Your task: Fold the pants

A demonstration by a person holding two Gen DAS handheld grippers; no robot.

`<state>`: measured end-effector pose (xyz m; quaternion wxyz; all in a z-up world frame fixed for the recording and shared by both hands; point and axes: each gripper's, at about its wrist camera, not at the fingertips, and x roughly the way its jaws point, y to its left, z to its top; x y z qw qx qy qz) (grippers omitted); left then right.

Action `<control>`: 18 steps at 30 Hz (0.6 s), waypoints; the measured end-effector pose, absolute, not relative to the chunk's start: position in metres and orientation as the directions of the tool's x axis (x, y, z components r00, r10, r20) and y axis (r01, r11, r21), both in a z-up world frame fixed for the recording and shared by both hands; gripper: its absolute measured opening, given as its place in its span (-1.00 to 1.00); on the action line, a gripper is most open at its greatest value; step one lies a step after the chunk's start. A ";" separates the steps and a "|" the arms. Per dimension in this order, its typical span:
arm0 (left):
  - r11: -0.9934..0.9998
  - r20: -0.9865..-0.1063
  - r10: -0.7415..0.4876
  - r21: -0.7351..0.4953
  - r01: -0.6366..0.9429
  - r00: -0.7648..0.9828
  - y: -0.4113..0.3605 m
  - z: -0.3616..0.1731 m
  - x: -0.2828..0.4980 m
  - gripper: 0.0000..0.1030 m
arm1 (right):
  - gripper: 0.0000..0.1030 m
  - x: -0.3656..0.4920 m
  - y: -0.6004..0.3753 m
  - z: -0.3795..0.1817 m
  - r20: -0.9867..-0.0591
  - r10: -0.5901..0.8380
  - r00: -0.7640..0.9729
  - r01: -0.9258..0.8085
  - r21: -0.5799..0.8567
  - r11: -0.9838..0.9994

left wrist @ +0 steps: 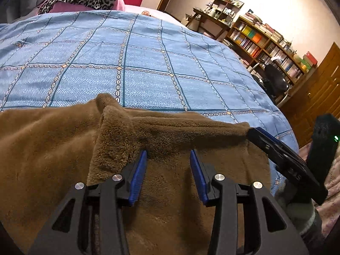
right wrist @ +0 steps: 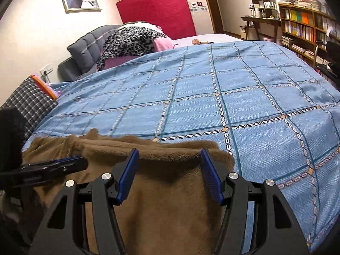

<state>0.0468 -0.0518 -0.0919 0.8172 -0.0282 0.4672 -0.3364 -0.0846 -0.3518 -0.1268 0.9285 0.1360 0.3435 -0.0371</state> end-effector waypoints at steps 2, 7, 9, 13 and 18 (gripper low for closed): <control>0.774 -0.748 -0.571 -0.351 0.528 0.339 -0.052 -0.098 0.049 -0.17 | 0.19 -0.073 -0.353 -0.138 -0.658 0.016 0.753 0.169 0.217 0.961; 0.761 -0.734 -0.585 -0.350 0.547 0.344 -0.052 -0.107 0.054 -0.17 | 0.20 -0.057 -0.359 -0.156 -0.663 0.005 0.748 0.163 0.190 0.968; 0.756 -0.727 -0.589 -0.340 0.560 0.353 -0.053 -0.111 0.055 -0.17 | 0.20 -0.054 -0.359 -0.160 -0.660 0.007 0.751 0.161 0.194 0.968; 0.750 -0.718 -0.591 -0.322 0.578 0.367 -0.054 -0.113 0.052 -0.17 | 0.20 -0.055 -0.355 -0.163 -0.653 -0.012 0.757 0.160 0.168 0.973; 0.730 -0.706 -0.635 -0.417 0.541 0.313 -0.043 -0.103 0.055 -0.03 | 0.20 -0.056 -0.356 -0.164 -0.650 -0.005 0.760 0.156 0.175 0.972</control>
